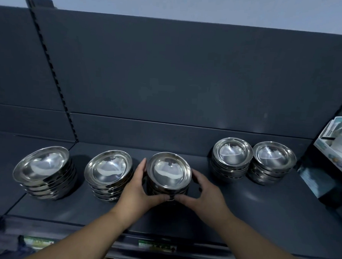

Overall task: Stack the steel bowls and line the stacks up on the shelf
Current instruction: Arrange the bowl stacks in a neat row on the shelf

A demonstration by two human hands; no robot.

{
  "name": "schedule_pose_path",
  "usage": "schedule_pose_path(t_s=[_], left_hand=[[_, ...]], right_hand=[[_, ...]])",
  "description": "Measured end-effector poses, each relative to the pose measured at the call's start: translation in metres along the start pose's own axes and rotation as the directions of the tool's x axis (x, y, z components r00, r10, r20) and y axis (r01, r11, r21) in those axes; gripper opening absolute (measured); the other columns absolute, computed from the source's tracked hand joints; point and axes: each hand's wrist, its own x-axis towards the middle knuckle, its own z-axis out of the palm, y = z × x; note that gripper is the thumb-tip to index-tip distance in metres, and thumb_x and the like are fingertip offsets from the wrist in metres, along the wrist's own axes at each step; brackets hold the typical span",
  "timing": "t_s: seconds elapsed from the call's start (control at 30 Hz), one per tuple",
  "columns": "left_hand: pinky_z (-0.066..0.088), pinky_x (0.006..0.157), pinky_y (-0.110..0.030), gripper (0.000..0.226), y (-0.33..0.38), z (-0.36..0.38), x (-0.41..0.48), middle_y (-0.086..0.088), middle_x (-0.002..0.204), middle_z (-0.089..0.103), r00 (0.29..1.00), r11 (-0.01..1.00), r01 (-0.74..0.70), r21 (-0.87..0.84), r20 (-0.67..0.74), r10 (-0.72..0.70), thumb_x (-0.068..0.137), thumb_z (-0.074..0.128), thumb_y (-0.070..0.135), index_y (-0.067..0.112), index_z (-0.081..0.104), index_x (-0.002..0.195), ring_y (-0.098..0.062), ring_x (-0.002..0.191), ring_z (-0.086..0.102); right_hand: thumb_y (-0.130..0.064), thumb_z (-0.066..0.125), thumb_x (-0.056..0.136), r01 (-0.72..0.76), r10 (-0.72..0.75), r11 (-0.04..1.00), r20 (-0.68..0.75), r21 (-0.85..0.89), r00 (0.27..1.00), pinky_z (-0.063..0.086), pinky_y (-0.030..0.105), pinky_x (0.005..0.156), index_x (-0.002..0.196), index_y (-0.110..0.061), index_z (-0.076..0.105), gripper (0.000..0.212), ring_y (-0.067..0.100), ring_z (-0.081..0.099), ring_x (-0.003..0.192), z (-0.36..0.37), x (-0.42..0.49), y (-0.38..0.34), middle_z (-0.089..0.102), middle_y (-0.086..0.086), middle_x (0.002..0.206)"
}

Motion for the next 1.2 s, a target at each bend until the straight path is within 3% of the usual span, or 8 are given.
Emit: schedule_pose_path(t_s=[0.1, 0.17, 0.4, 0.6, 0.77, 1.0, 1.1, 1.2], left_hand=[[0.038, 0.11, -0.027, 0.123, -0.007, -0.003, 0.001, 0.019, 0.131, 0.055, 0.998, 0.999, 0.027, 0.018, 0.054, -0.028, 0.051, 0.092, 0.028, 0.033, 0.018, 0.149, 0.001, 0.123, 0.05], [0.036, 0.112, -0.031, 0.122, -0.009, -0.003, -0.001, 0.016, 0.135, 0.053, 0.997, 0.998, 0.031, 0.055, 0.068, -0.035, 0.052, 0.091, 0.03, 0.031, 0.018, 0.149, 0.0, 0.126, 0.047], [0.035, 0.107, -0.021, 0.105, -0.016, 0.003, -0.007, 0.012, 0.131, 0.055, 1.0, 0.992, 0.029, 0.123, 0.005, -0.03, 0.061, 0.089, 0.022, 0.025, 0.028, 0.147, -0.003, 0.124, 0.049], [0.035, 0.113, -0.032, 0.114, -0.015, 0.001, -0.004, 0.01, 0.137, 0.053, 0.999, 0.989, 0.048, 0.143, 0.005, -0.049, 0.053, 0.088, 0.032, 0.024, 0.026, 0.148, -0.004, 0.128, 0.047], [0.033, 0.113, -0.029, 0.111, -0.012, 0.0, -0.004, 0.01, 0.139, 0.051, 0.999, 0.988, 0.047, 0.147, 0.02, -0.051, 0.06, 0.089, 0.024, 0.026, 0.023, 0.149, -0.004, 0.129, 0.045], [0.026, 0.114, -0.024, 0.115, 0.001, -0.001, -0.009, 0.011, 0.149, 0.036, 0.998, 0.991, -0.03, 0.128, -0.053, 0.037, 0.06, 0.088, 0.034, 0.03, 0.017, 0.15, -0.002, 0.136, 0.032], [0.023, 0.107, -0.014, 0.101, 0.006, -0.001, -0.011, 0.014, 0.146, 0.037, 0.994, 0.986, -0.077, 0.148, -0.06, 0.087, 0.067, 0.084, 0.03, 0.03, 0.023, 0.148, 0.005, 0.13, 0.031], [0.026, 0.108, -0.017, 0.098, 0.005, 0.0, -0.011, 0.013, 0.145, 0.04, 0.994, 0.987, -0.079, 0.141, -0.059, 0.088, 0.068, 0.084, 0.029, 0.031, 0.026, 0.147, 0.003, 0.13, 0.034]], right_hand=[[-0.042, 0.087, 0.062, -0.018, 0.019, 0.999, 0.023, -0.035, 1.0, 0.038, 0.011, 0.095, 0.135, -0.036, 0.048, 0.083, -0.003, 0.052, 0.116, 0.0, -0.002, 0.002, 0.058, -0.023, 0.119], [-0.04, 0.087, 0.062, -0.025, 0.027, 0.998, 0.043, -0.061, 0.999, 0.039, 0.015, 0.098, 0.138, -0.034, 0.046, 0.087, 0.001, 0.053, 0.117, 0.0, -0.003, 0.005, 0.059, -0.017, 0.124], [-0.035, 0.086, 0.065, -0.042, 0.047, 0.994, 0.042, -0.103, 0.998, 0.04, 0.014, 0.096, 0.14, -0.032, 0.046, 0.084, 0.002, 0.054, 0.115, 0.004, -0.005, 0.007, 0.063, -0.008, 0.126], [-0.034, 0.085, 0.067, -0.044, 0.044, 0.994, 0.001, -0.096, 0.999, 0.039, 0.011, 0.09, 0.133, -0.03, 0.055, 0.072, 0.001, 0.057, 0.108, 0.003, -0.008, 0.004, 0.066, -0.01, 0.118], [-0.037, 0.085, 0.067, -0.056, 0.056, 0.995, 0.003, -0.087, 0.998, 0.038, 0.011, 0.089, 0.134, -0.029, 0.054, 0.074, 0.0, 0.057, 0.107, 0.004, -0.009, 0.004, 0.066, -0.008, 0.121], [-0.048, 0.088, 0.056, -0.065, 0.064, 0.998, -0.012, -0.011, 0.998, 0.039, 0.025, 0.109, 0.143, -0.029, 0.042, 0.099, 0.0, 0.048, 0.125, 0.001, -0.004, 0.001, 0.054, -0.015, 0.135], [-0.041, 0.088, 0.061, -0.021, 0.021, 1.0, -0.013, 0.013, 1.0, 0.038, 0.019, 0.107, 0.138, -0.034, 0.047, 0.087, -0.006, 0.048, 0.12, 0.0, -0.003, -0.003, 0.056, -0.018, 0.131], [-0.038, 0.087, 0.064, -0.006, 0.006, 0.999, -0.01, 0.037, 1.0, 0.039, 0.011, 0.101, 0.131, -0.041, 0.05, 0.077, -0.018, 0.048, 0.112, 0.001, -0.002, -0.004, 0.059, -0.023, 0.126]])
